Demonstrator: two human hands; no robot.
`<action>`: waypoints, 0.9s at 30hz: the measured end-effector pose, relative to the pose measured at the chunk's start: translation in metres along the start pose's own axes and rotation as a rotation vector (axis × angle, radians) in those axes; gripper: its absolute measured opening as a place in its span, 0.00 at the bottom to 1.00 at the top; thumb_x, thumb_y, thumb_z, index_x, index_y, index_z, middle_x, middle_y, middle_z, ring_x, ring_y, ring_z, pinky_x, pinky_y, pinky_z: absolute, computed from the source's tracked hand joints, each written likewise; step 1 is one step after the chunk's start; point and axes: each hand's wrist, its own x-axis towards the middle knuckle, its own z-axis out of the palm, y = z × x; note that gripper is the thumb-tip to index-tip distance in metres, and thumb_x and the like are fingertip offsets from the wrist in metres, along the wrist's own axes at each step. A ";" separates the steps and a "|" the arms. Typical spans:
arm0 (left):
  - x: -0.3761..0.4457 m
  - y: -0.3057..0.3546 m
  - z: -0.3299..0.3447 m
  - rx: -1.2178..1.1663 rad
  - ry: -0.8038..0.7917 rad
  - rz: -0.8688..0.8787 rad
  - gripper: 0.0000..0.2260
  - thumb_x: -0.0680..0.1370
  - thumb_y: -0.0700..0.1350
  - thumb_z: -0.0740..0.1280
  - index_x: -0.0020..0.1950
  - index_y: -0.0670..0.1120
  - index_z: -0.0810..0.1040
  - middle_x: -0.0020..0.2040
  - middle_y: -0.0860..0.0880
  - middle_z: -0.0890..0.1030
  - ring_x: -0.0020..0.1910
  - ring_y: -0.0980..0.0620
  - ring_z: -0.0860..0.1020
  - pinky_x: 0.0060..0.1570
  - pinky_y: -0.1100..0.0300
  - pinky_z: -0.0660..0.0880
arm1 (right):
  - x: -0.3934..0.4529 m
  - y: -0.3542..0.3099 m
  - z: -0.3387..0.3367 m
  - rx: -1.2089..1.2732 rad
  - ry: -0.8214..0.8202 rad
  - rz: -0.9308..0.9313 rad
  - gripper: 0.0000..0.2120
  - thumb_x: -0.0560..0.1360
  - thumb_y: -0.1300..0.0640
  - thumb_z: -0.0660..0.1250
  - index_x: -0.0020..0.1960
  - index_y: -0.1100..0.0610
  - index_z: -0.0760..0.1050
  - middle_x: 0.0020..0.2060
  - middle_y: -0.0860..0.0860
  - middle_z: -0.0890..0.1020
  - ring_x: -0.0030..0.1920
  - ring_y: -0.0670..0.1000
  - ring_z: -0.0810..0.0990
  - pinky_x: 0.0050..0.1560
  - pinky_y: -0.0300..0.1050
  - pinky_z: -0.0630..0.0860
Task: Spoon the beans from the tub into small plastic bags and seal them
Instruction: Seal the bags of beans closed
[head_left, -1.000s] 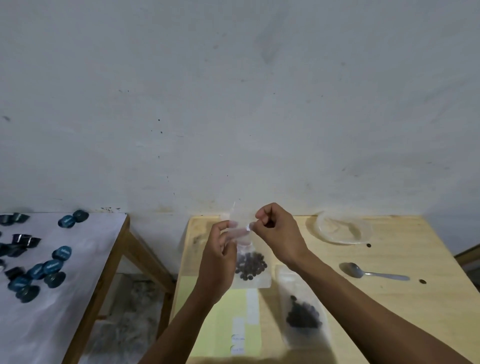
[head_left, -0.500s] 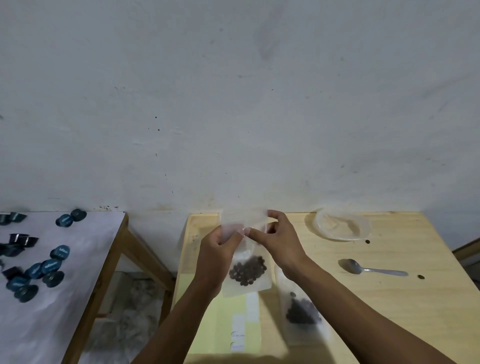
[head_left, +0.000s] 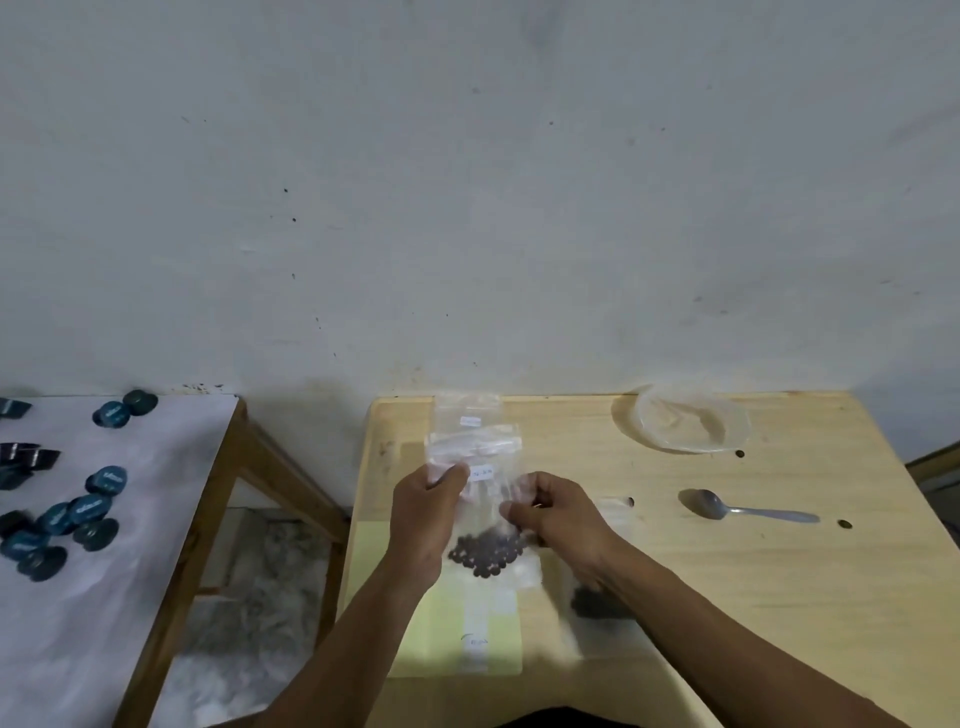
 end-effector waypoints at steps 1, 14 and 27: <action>0.004 -0.002 0.000 0.004 0.004 -0.003 0.10 0.75 0.45 0.70 0.47 0.38 0.81 0.39 0.47 0.81 0.40 0.50 0.79 0.40 0.57 0.73 | 0.000 0.004 0.000 -0.002 -0.002 0.022 0.05 0.75 0.64 0.72 0.46 0.62 0.76 0.34 0.56 0.78 0.33 0.51 0.76 0.35 0.42 0.73; 0.063 -0.021 0.006 0.673 0.034 0.151 0.23 0.71 0.48 0.74 0.65 0.50 0.74 0.56 0.47 0.78 0.56 0.44 0.76 0.50 0.56 0.72 | 0.074 0.007 0.019 -0.146 0.271 -0.023 0.21 0.75 0.64 0.68 0.66 0.52 0.71 0.39 0.52 0.81 0.38 0.47 0.81 0.38 0.35 0.78; 0.091 -0.047 0.009 0.879 0.059 0.161 0.26 0.71 0.59 0.72 0.65 0.50 0.72 0.63 0.46 0.72 0.64 0.42 0.66 0.58 0.53 0.67 | 0.117 0.009 0.030 -0.475 0.169 0.115 0.20 0.73 0.56 0.67 0.63 0.50 0.67 0.53 0.55 0.66 0.53 0.59 0.71 0.52 0.49 0.76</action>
